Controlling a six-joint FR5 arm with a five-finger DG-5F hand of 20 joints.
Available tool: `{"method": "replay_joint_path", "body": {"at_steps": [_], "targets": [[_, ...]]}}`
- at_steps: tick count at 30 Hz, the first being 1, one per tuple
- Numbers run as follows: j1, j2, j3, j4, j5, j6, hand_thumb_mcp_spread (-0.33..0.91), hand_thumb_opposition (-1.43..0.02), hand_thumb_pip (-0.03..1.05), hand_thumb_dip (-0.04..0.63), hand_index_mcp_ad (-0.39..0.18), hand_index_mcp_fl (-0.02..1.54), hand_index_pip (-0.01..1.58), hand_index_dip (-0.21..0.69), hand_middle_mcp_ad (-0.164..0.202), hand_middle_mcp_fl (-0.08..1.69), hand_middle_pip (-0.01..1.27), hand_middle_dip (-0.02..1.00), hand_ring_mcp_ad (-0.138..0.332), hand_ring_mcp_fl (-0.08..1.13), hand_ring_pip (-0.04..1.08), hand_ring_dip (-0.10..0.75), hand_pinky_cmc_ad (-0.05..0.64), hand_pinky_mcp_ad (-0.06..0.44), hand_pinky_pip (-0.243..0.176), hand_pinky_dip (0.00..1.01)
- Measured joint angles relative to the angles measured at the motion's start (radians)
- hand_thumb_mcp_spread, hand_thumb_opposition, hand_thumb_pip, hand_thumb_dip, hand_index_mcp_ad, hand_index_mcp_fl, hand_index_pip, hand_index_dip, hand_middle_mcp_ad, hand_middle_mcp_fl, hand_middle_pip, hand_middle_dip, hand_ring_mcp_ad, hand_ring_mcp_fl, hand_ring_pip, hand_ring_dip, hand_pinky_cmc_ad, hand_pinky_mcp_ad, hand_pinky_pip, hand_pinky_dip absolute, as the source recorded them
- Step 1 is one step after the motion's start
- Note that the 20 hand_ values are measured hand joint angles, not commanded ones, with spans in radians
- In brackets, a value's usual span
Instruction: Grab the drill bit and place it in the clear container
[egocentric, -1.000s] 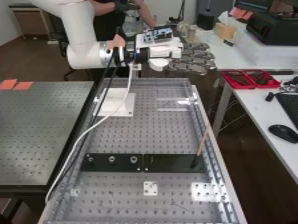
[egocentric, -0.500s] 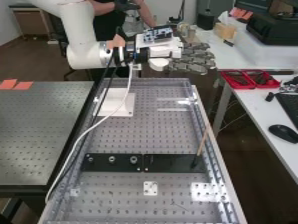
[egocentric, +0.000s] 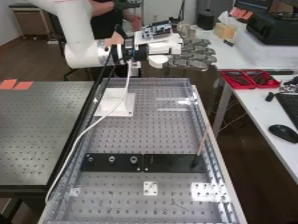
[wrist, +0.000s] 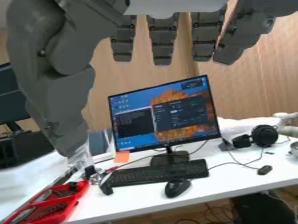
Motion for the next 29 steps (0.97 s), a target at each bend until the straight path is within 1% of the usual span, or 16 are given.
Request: {"method": "replay_joint_path", "body": {"at_steps": [3,8,13,14,16,19,25,29], "targets": [[-0.003,0.003,-0.002,-0.004,-0.006,-0.005,0.33,-0.82,0.53,0.222,-0.134,0.04,0.1,0.148,0.084,0.01,0.12,0.18,0.215,0.01,0.09,-0.038,0.311,0.183,-0.108,0.18],[-0.008,0.016,-0.013,-0.007,-0.016,-0.016,0.32,-0.8,0.53,0.222,-0.117,0.04,0.1,0.148,0.08,0.01,0.12,0.18,0.216,0.01,0.09,-0.038,0.311,0.183,-0.108,0.19],[-0.013,0.045,-0.043,0.001,-0.021,-0.026,0.3,-0.8,0.51,0.188,-0.113,0.04,0.1,0.152,0.08,0.01,0.12,0.18,0.216,0.01,0.09,-0.038,0.311,0.183,-0.105,0.21],[-0.014,0.048,-0.046,0.002,-0.022,-0.027,0.3,-0.8,0.51,0.188,-0.108,0.04,0.1,0.152,0.08,0.01,0.12,0.18,0.216,0.01,0.09,-0.038,0.311,0.183,-0.112,0.22],[-0.017,0.057,-0.054,0.005,-0.024,-0.031,0.3,-0.81,0.5,0.19,-0.098,0.04,0.1,0.154,0.08,0.01,0.12,0.18,0.216,0.01,0.09,-0.038,0.311,0.182,-0.112,0.22],[-0.022,0.069,-0.066,0.009,-0.025,-0.036,0.28,-0.79,0.49,0.157,-0.089,0.04,0.1,0.154,0.08,0.01,0.12,0.18,0.216,0.01,0.09,-0.038,0.311,0.18,-0.124,0.21],[-0.029,0.083,-0.08,0.014,-0.025,-0.038,0.28,-0.79,0.48,0.157,-0.089,0.04,0.1,0.152,0.08,0.01,0.13,0.18,0.216,0.01,0.09,-0.038,0.311,0.18,-0.122,0.22],[-0.033,0.087,-0.085,0.015,-0.032,-0.036,0.28,-0.79,0.48,0.157,-0.089,0.04,0.1,0.168,0.08,0.01,0.14,0.18,0.216,0.01,0.09,-0.038,0.311,0.18,-0.122,0.22]]}}
